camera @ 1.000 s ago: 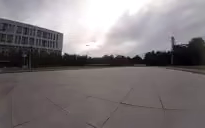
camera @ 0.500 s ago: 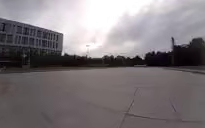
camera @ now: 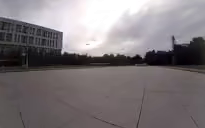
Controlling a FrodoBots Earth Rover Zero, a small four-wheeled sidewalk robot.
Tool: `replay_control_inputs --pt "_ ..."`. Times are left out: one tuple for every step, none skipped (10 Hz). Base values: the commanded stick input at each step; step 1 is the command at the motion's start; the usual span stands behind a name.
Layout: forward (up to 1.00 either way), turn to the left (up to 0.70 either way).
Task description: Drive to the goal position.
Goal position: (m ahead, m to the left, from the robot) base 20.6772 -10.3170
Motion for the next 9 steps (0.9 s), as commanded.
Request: replay_control_inputs --pt "0.7 0.0" --pt "0.7 0.0" --pt "0.7 0.0" --pt "0.7 0.0" --pt "0.7 0.0" --pt "0.7 0.0" --pt "0.7 0.0" --pt "0.7 0.0" --pt "0.7 0.0"
